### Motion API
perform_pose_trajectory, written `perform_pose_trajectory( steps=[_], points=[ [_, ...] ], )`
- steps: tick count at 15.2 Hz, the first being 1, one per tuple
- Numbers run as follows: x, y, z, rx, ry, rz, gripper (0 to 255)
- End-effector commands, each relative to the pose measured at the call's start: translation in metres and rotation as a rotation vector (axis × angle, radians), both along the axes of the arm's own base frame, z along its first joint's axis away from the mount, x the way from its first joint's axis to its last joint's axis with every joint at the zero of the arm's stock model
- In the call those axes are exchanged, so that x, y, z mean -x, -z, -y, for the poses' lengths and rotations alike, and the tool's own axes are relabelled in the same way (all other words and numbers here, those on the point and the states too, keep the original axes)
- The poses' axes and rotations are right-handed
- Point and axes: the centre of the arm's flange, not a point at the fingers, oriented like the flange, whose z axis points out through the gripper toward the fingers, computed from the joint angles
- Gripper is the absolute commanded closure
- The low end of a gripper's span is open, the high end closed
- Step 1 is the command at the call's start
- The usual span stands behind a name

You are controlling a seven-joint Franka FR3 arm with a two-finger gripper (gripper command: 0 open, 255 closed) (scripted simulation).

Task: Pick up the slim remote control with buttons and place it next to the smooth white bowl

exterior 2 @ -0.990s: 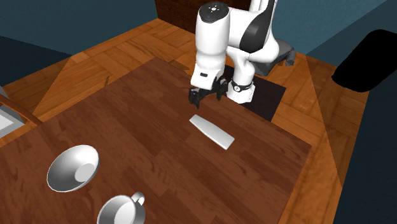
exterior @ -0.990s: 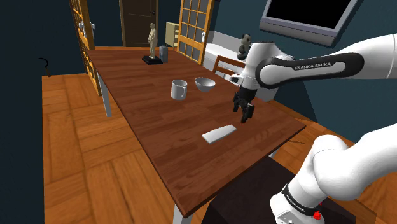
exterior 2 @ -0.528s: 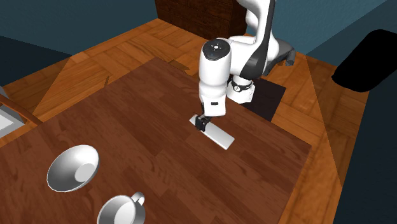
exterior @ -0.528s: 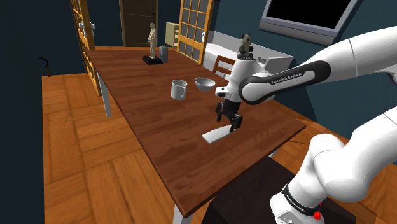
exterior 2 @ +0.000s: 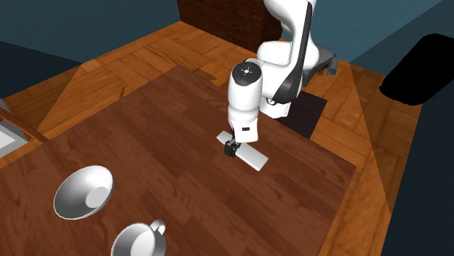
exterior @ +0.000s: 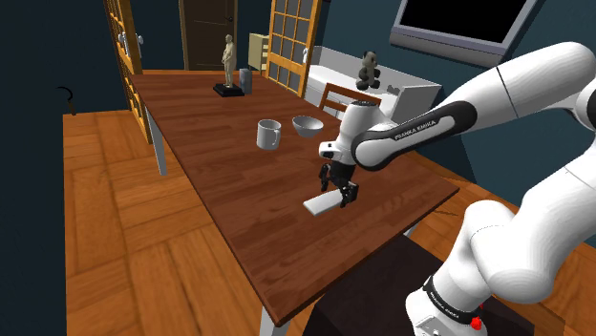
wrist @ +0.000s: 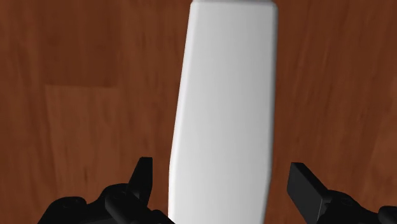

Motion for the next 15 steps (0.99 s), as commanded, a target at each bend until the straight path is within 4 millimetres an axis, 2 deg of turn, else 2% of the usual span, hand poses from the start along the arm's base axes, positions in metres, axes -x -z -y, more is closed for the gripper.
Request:
perform_pose_trajectory(
  steps=[1, 7, 8, 15],
  points=[
    [0.0, 0.0037, 0.0001, 0.0, 0.0, 0.001, 0],
    [0.0, 0.0036, 0.0, 0.0, 0.0, 0.001, 0],
    [0.0, 0.0036, 0.0, 0.0, 0.0, 0.001, 255],
    [0.0, 0.0037, 0.0001, 0.0, 0.0, 0.001, 255]
  ],
)
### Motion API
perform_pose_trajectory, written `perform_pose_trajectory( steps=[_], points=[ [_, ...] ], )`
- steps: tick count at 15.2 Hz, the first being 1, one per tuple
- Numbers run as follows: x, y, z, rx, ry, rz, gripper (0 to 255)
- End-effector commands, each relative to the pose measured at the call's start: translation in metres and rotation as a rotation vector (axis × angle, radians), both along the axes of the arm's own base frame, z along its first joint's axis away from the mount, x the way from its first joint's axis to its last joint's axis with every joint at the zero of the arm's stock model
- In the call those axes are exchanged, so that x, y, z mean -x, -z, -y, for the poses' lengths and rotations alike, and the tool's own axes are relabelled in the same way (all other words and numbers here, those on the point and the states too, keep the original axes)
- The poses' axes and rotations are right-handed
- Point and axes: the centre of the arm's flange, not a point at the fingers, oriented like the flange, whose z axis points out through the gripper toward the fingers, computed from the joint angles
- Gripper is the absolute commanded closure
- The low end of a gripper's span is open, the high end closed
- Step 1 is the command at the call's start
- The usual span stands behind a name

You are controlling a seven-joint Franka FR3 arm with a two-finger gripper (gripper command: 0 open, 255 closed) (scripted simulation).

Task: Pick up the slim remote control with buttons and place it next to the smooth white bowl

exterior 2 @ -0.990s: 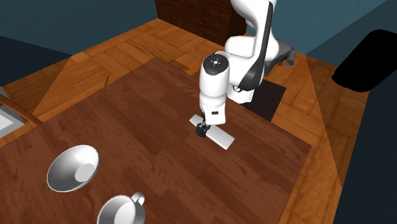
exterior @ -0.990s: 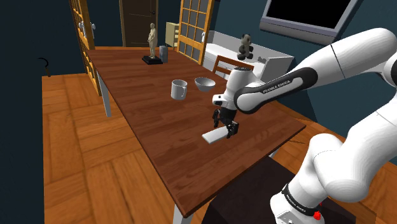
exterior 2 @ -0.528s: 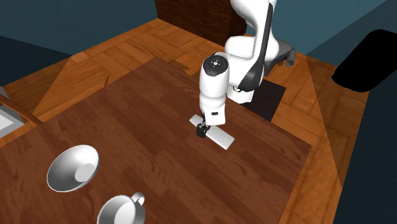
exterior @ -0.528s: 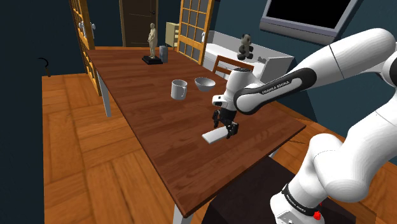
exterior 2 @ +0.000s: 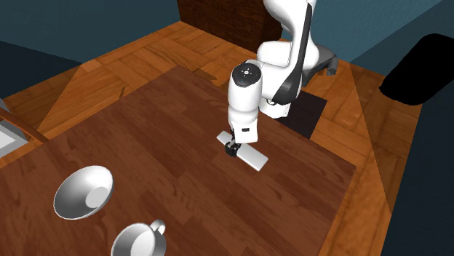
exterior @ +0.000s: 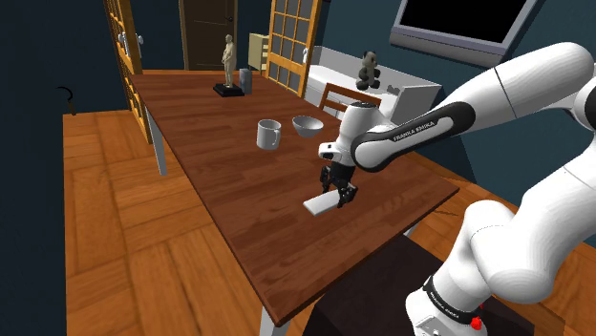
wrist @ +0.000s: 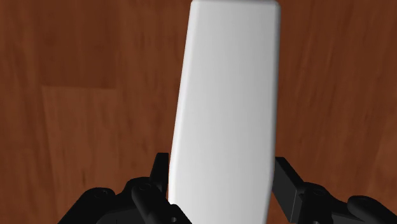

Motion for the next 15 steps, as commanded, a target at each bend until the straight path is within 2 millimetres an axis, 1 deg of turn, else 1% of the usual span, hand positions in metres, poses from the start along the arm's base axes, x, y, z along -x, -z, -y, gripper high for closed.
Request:
perform_pose_trajectory(
  steps=[1, 2, 15],
  points=[
    [0.0, 0.0, 0.0, 0.0, 0.0, 0.0, 255],
    [0.0, 0.0, 0.0, 0.0, 0.0, 0.0, 255],
    [0.0, -0.069, 0.0, 0.0, 0.0, 0.0, 255]
  ],
)
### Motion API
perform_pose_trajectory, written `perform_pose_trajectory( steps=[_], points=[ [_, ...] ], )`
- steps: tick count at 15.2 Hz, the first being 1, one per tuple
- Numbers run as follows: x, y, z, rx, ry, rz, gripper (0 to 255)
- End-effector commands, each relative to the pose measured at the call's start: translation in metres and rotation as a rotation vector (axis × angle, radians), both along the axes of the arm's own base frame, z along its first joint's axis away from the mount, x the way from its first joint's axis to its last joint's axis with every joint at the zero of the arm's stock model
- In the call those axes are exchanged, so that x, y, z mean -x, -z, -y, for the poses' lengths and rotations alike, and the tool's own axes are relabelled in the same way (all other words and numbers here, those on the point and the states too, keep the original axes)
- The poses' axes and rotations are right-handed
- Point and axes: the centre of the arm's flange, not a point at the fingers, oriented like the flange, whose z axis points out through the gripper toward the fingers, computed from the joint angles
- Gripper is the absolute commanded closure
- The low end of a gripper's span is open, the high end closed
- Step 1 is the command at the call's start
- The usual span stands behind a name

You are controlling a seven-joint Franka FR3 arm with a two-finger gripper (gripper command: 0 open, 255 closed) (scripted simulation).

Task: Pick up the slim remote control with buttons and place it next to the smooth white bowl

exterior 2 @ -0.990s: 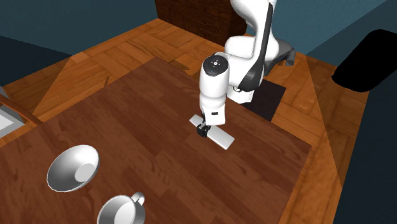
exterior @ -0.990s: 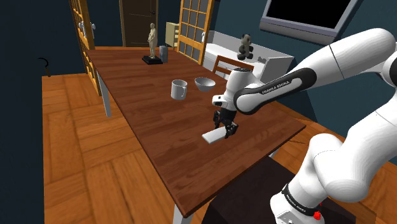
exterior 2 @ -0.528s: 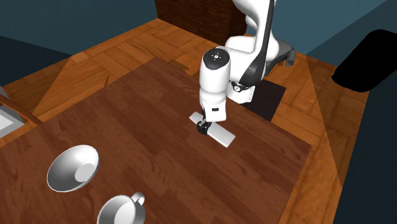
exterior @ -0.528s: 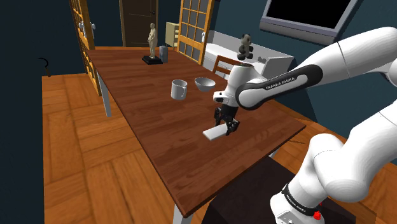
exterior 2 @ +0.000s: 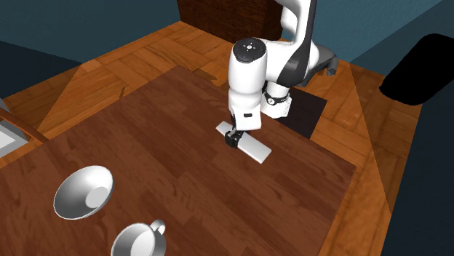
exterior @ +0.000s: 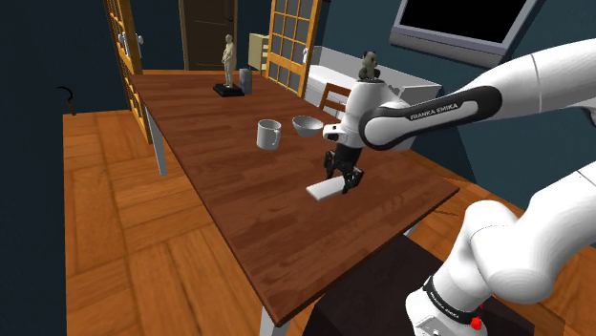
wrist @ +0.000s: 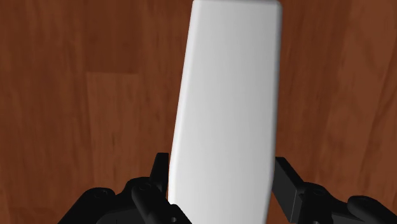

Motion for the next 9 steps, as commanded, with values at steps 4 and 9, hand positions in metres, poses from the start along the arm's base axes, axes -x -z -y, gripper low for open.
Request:
perform_pose_trajectory(
  steps=[4, 9],
  points=[
    [0.0, -0.027, 0.001, 0.0, 0.0, 0.0, 255],
    [0.0, -0.053, 0.001, 0.0, 0.0, 0.0, 255]
  ],
)
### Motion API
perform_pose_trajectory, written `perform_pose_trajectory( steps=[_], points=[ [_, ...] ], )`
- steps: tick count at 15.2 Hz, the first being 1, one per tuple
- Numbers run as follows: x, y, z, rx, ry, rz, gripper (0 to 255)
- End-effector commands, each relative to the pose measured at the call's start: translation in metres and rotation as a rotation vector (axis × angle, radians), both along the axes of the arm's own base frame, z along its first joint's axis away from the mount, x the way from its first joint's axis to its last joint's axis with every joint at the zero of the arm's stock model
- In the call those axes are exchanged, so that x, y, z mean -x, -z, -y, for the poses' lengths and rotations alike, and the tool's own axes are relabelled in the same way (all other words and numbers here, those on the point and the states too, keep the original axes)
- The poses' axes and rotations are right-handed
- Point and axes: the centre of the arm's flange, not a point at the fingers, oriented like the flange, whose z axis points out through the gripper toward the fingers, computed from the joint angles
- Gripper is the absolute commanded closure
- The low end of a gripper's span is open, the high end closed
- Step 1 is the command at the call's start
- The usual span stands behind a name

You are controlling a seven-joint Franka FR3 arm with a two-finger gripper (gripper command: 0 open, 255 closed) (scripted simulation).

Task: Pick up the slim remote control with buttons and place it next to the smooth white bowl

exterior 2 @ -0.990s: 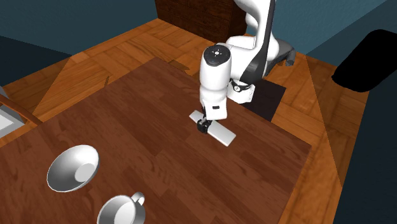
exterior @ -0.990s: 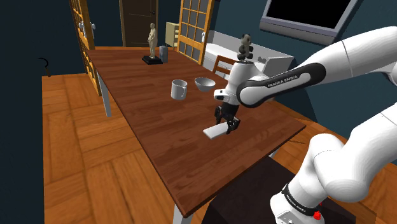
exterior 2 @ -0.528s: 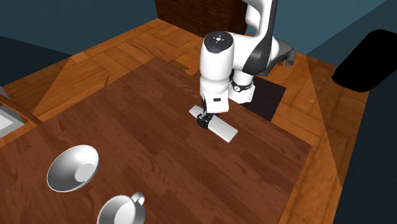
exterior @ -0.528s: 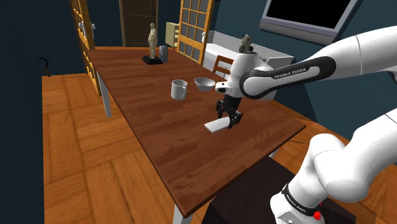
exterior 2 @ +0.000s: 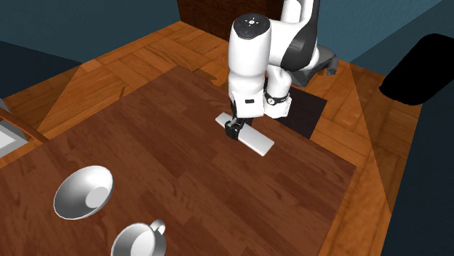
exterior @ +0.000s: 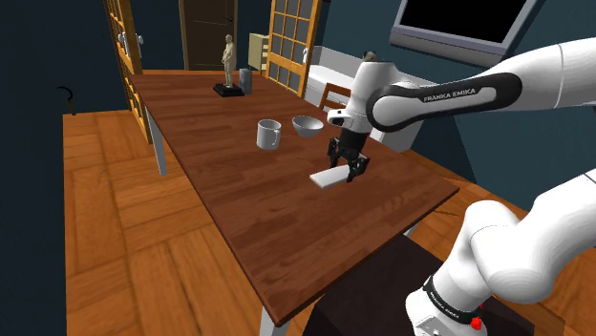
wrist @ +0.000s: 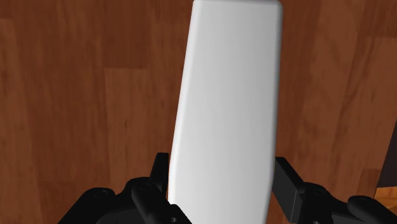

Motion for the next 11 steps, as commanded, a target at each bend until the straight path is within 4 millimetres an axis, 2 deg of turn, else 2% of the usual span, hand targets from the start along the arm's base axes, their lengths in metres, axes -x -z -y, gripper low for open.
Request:
perform_pose_trajectory(
  steps=[1, 5, 11],
  points=[
    [-0.001, -0.011, 0.0, 0.0, 0.0, 0.0, 255],
    [-0.001, -0.03, 0.0, 0.0, 0.0, 0.0, 255],
    [-0.066, -0.03, 0.044, 0.0, 0.0, 0.0, 255]
  ],
)
